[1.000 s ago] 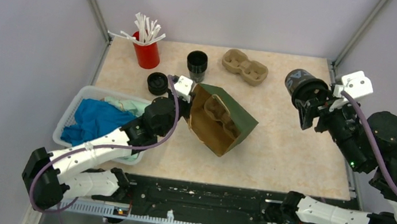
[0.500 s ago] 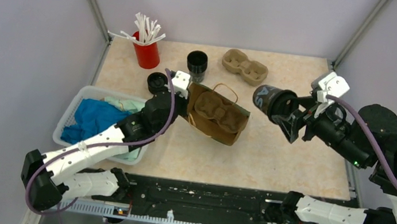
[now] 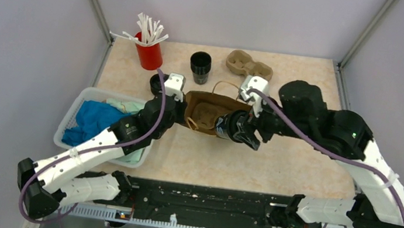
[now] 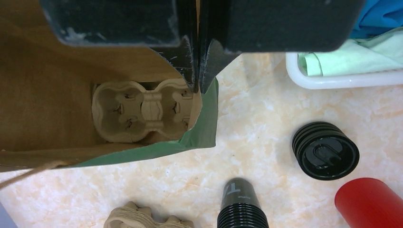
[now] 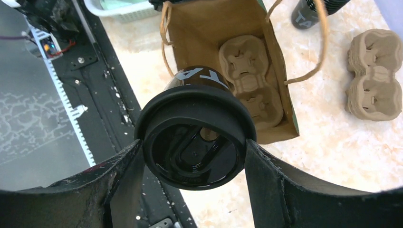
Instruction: Pack the takeout coffee
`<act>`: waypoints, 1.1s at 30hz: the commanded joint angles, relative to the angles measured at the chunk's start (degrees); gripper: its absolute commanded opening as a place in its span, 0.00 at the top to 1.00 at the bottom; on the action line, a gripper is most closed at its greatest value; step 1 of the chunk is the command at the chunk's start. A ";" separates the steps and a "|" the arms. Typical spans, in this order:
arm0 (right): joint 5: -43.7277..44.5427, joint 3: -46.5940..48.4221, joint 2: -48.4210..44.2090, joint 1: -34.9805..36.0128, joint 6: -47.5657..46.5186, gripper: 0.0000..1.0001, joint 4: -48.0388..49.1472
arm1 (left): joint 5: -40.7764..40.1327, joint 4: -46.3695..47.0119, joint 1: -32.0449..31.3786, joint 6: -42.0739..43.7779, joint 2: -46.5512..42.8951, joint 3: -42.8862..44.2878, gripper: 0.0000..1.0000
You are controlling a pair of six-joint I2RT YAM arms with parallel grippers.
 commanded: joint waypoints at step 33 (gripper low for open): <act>22.35 -13.25 17.15 7.31 -25.37 0.66 16.62 | 8.92 23.37 0.04 8.15 -15.80 -17.39 1.00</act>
